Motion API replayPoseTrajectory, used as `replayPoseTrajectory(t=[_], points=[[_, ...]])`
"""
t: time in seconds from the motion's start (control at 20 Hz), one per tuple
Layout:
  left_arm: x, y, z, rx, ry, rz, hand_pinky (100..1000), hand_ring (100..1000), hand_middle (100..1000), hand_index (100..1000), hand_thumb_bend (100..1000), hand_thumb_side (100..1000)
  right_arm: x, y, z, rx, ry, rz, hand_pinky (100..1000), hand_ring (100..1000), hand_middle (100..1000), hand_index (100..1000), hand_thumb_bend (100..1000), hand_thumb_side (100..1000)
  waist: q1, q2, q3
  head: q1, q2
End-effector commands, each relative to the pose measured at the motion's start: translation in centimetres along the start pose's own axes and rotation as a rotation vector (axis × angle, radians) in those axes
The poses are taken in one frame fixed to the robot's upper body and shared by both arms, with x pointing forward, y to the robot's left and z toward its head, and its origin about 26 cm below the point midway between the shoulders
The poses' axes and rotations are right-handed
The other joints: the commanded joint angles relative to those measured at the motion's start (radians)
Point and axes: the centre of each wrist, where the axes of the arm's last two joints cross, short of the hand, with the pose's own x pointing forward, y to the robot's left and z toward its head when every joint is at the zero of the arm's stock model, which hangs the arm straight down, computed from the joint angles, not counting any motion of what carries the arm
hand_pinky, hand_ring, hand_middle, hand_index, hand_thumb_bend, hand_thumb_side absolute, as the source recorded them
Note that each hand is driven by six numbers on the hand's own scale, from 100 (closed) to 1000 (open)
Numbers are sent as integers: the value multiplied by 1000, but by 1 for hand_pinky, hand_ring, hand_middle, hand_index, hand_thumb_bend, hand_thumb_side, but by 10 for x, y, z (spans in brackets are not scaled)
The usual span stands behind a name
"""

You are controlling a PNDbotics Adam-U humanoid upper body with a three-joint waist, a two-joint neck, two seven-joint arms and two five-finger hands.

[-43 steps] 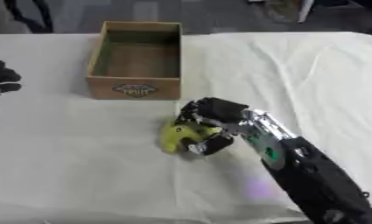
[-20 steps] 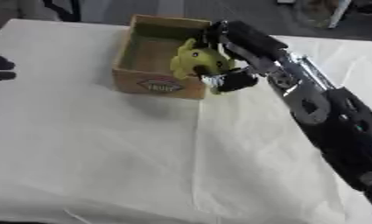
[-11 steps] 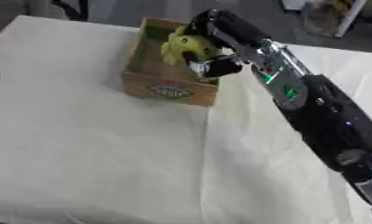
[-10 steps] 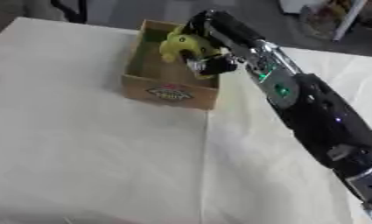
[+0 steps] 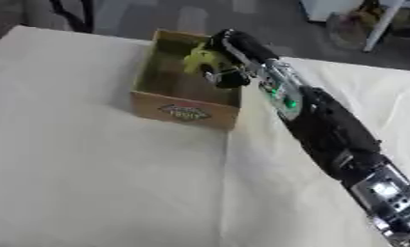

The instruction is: Pick up objects on the table and place them in the box.

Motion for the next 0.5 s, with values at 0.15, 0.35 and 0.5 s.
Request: replayPoseTrajectory(t=[0.15,0.35,0.5], points=[[11,-1,-7,-24,-46,-8,766,747,648,772,319,587,-11,-2,-3,35,16,52,701,845,768,817,100,301,5,-11,7,-20,0],[11,-2,-7,-31,-47,-5,766,747,647,772,320,587,-8,1,-6,161,2,119,919,994,918,926,100,372,7,-10,5,-24,7],[10,-2,-7,-30,-44,-5,766,747,647,772,320,588,-5,-3,-8,170,-8,151,941,1000,940,943,100,382,9,-10,-2,-26,11]])
